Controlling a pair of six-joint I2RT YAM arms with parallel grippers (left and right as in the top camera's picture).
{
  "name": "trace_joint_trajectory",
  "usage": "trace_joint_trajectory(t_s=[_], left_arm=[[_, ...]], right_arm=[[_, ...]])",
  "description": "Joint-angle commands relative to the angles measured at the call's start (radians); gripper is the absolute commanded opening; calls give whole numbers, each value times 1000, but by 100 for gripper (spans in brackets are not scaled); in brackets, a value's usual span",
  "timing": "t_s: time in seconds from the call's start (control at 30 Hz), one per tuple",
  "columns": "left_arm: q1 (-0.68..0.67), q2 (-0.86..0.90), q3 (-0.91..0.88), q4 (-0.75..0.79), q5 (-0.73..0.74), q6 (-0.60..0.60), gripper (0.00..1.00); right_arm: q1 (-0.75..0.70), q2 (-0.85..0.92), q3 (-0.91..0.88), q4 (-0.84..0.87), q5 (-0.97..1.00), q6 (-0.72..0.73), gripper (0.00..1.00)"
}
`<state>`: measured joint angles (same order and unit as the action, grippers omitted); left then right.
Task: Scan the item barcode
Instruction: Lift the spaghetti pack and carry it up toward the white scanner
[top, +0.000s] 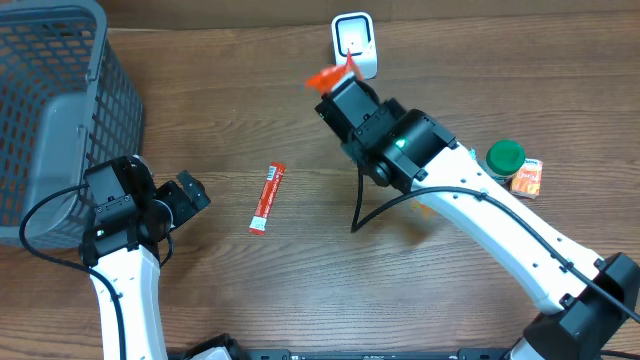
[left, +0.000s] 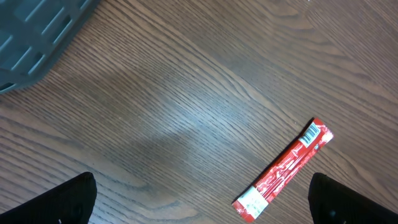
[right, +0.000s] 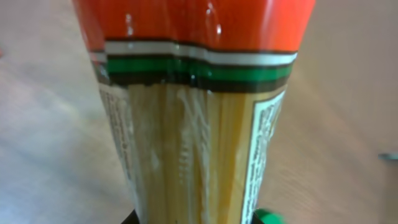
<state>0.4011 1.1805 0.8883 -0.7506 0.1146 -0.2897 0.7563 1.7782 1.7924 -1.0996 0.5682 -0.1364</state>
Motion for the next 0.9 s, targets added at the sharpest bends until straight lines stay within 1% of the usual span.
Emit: trace_joint_trajectory(t_s=[0.0,0.17,0.27,0.37,0.5,0.63,0.73,0.8,0.87], left_arm=[[3,5,14,3,-13,-13,100],[3,5,14,3,-13,-13,100],[3,5,14,3,-13,-13,100],[3,5,14,3,-13,-13,100],[3,5,14,3,-13,-13,100],[3,5,14,3,-13,-13,100],[3,5,14,3,-13,-13,100],[3,5,14,3,-13,-13,100],[3,5,14,3,-13,-13,99]], right_arm=[[-31,-35,177,60,170,-81,3],[-95,-13,410,76,140,-114,3],[-145,27,570,95,98,-179,3],[-172,74,684,117,48,-230,3],[-183,127,695,164,28,-231,3],[-186,233,695,184,28,-231,3],[-185,343,694,270,35,-235,4],[-183,416,694,364,48,-248,4],[-180,486,694,468,57,-295,4]])
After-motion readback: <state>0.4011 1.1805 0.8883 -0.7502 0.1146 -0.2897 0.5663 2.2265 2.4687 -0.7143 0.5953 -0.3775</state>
